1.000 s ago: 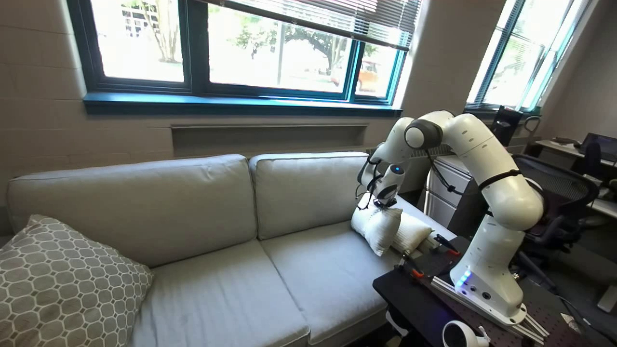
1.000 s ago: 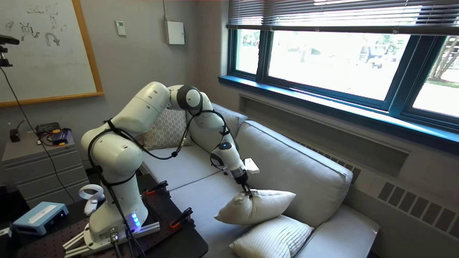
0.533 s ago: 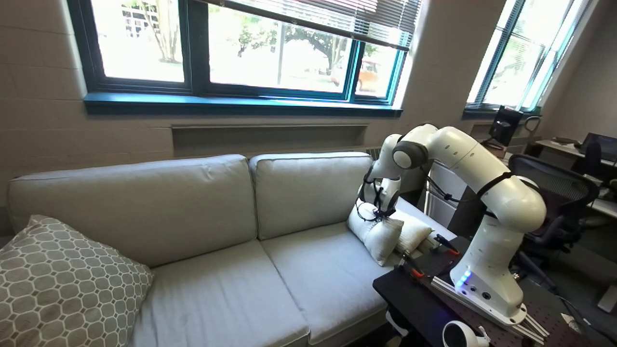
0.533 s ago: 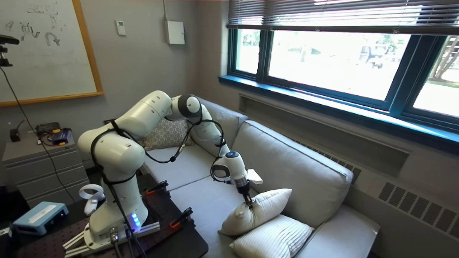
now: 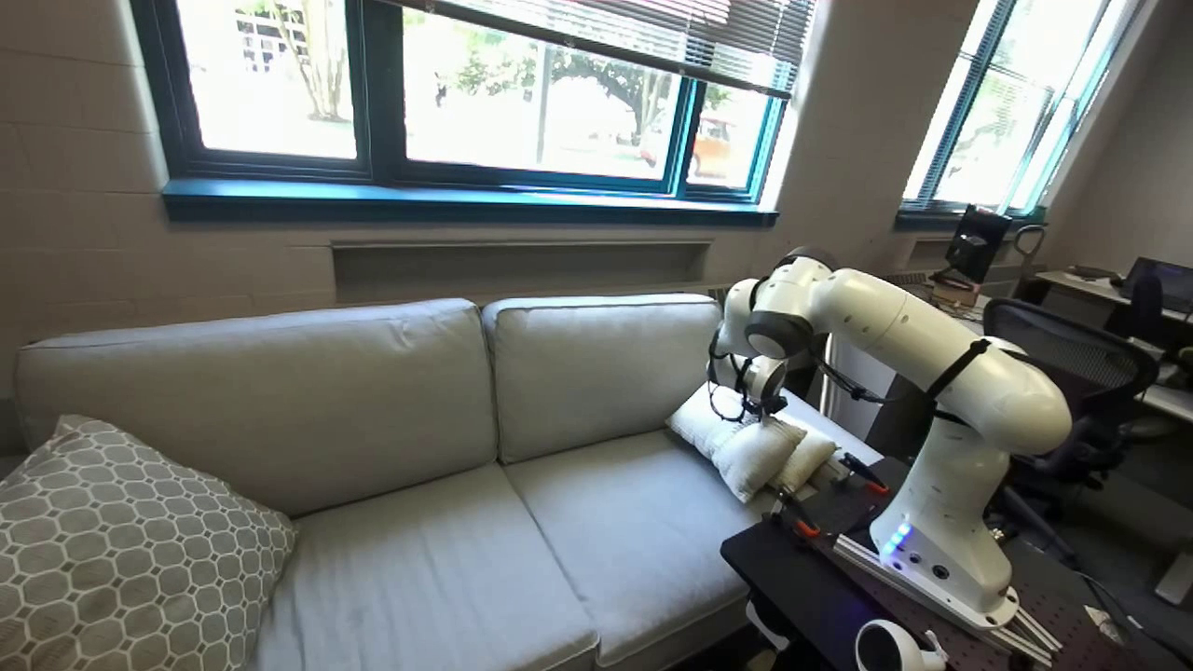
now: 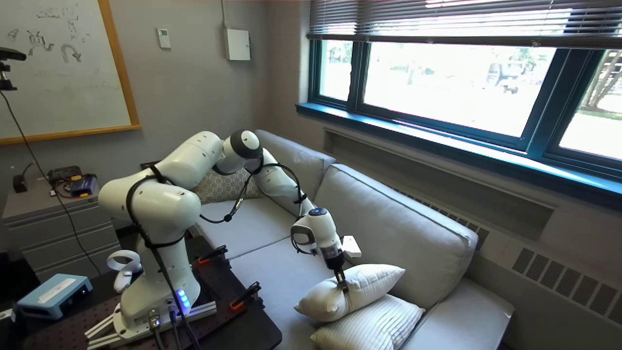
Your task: Set the striped pillows against the armrest
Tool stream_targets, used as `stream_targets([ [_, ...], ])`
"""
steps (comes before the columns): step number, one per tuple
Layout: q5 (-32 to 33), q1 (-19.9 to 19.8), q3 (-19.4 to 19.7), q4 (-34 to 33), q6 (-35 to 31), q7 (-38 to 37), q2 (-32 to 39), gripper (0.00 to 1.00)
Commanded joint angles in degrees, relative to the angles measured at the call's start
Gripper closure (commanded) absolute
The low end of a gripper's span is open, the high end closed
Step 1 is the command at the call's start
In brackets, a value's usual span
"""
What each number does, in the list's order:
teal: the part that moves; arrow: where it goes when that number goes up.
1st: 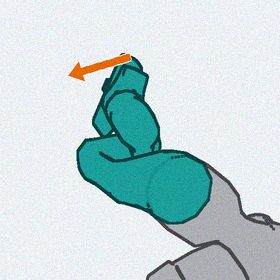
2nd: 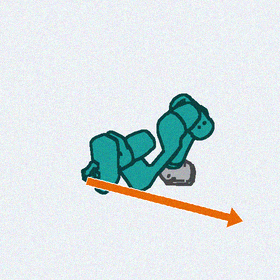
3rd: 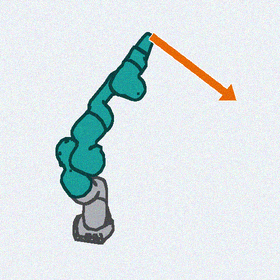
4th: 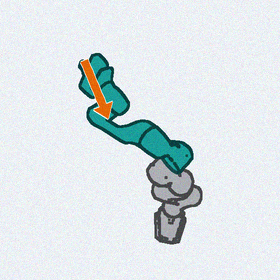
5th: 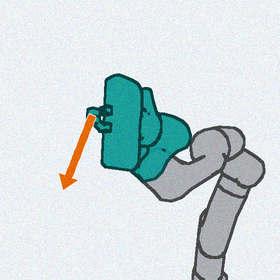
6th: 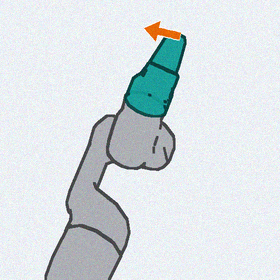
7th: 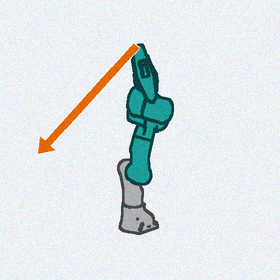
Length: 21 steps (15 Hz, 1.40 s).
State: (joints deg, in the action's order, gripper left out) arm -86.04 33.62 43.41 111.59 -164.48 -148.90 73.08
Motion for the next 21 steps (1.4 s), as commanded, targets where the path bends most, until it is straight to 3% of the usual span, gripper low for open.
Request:
stream_targets([
  [1, -3.0, -0.6, 0.8, -0.7, 1.8, 0.0, 4.4, 0.68],
  [3, -3.3, -1.0, 0.4, -0.6, 2.4, 0.0, 5.4, 0.63],
  [7, -3.6, -0.6, 0.7, 0.1, 2.7, 0.0, 6.1, 0.32],
  [8, 2.9, -7.0, -5.4, 0.4, -5.1, 0.0, -0.2, 0.25],
  [9, -3.0, -0.2, 0.5, 0.5, 1.5, -0.2, 5.8, 0.16],
  [11, -3.4, -0.3, 0.2, 1.2, 0.6, -0.1, 4.5, 0.03],
  [13, -4.0, 0.6, 0.6, 2.5, -0.1, -0.1, 3.4, 0.00],
  [14, 1.8, -5.5, -5.2, 3.1, -8.0, 0.0, -2.9, 0.00],
  [15, -4.0, 1.3, 0.6, 3.5, -2.1, -0.2, 2.4, 0.00],
  [16, -4.1, 1.3, 0.0, 4.4, -3.4, -0.2, 0.8, 0.00],
  [17, 1.6, -5.1, -5.7, 4.6, -11.0, -0.1, -5.6, 0.00],
  [18, -3.9, 2.1, 0.0, 5.5, -5.3, -0.3, -1.2, 0.00],
  [21, -4.2, 3.8, 0.2, 6.6, -6.8, -0.2, -4.7, 0.00],
])
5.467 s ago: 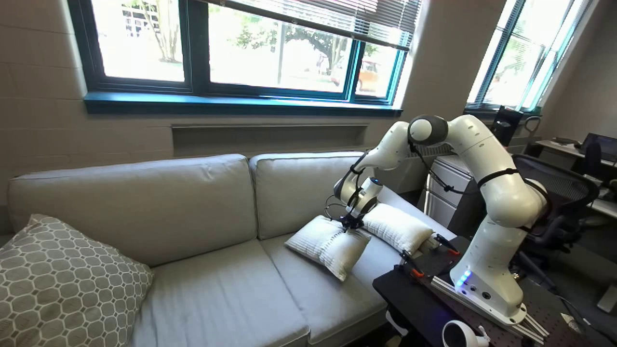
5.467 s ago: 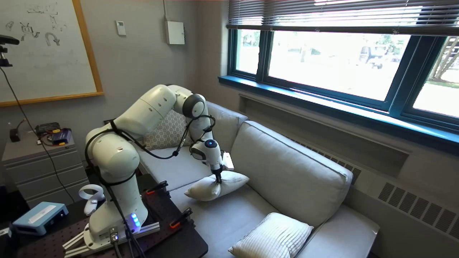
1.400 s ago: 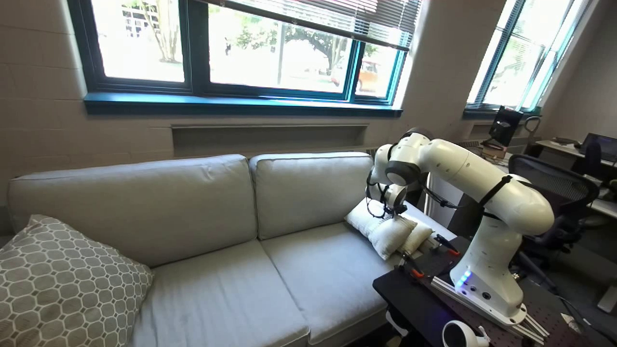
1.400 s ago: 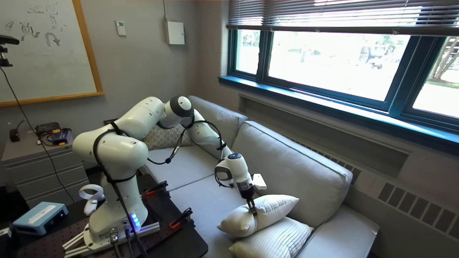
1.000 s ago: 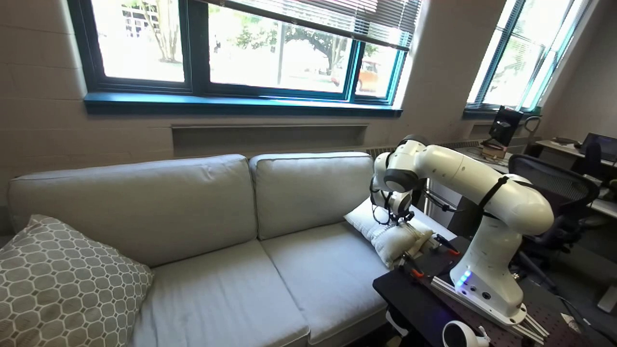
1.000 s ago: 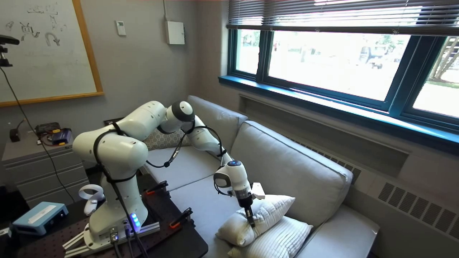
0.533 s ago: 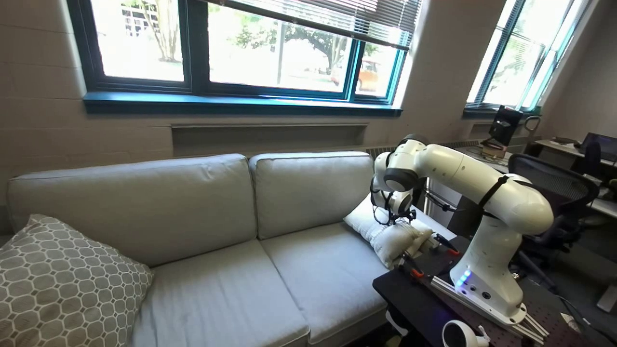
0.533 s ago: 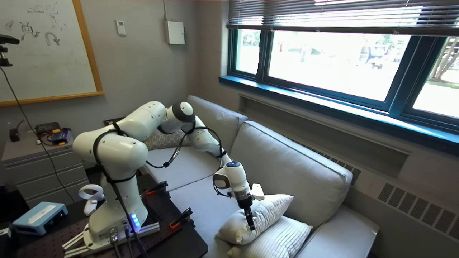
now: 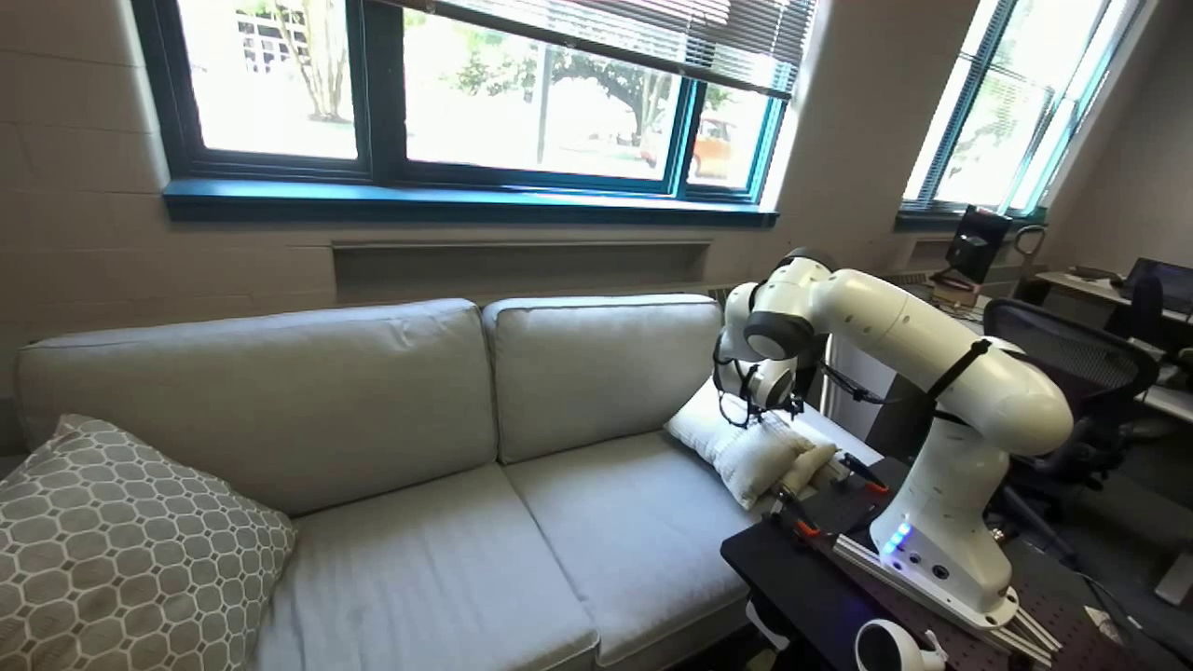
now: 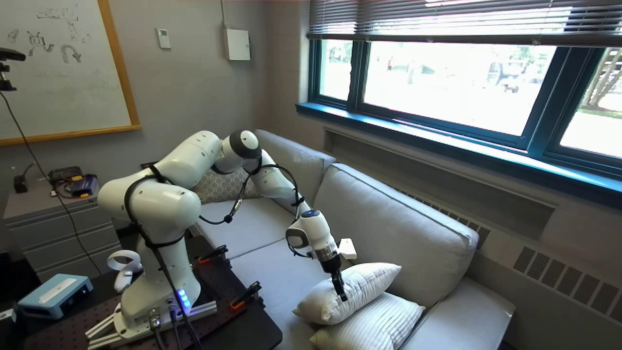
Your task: Set the striped pillows against the armrest
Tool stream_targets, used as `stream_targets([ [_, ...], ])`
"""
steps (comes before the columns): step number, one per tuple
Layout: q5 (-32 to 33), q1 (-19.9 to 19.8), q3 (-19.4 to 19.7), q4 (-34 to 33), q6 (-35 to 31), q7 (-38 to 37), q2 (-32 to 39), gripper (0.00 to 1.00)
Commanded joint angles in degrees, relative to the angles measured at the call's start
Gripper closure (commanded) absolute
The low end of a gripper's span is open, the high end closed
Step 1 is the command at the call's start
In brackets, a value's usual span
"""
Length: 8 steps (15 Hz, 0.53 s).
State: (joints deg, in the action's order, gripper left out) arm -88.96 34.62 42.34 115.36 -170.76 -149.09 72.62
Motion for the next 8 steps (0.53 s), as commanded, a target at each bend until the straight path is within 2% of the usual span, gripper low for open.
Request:
stream_targets([
  [1, -1.4, 3.8, 1.8, 3.6, -0.5, 0.0, -5.5, 0.00],
  [6, -1.2, 9.5, 4.9, 5.6, -0.9, 0.0, -9.5, 0.00],
  [8, -1.9, 11.1, 5.7, 5.0, -0.6, 3.1, -10.8, 0.00],
])
